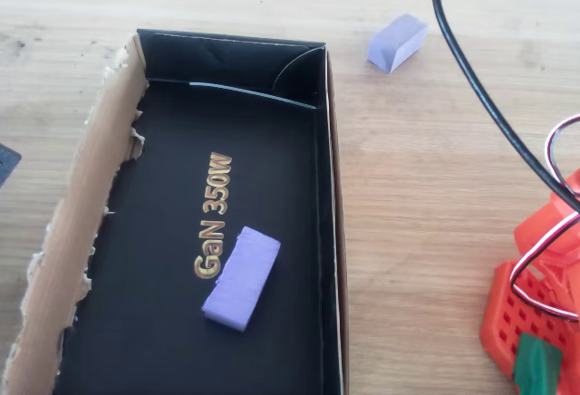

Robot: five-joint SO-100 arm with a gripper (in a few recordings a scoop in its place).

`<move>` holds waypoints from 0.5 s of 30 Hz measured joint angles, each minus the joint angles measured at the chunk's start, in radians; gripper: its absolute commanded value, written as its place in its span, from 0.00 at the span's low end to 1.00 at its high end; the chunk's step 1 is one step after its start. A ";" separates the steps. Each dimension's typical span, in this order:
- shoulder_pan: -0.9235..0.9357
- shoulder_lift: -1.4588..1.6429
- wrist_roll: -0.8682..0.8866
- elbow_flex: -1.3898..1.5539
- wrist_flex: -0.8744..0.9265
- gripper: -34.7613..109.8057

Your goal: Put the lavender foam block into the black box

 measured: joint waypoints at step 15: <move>0.025 -0.006 -0.273 0.000 -0.048 0.24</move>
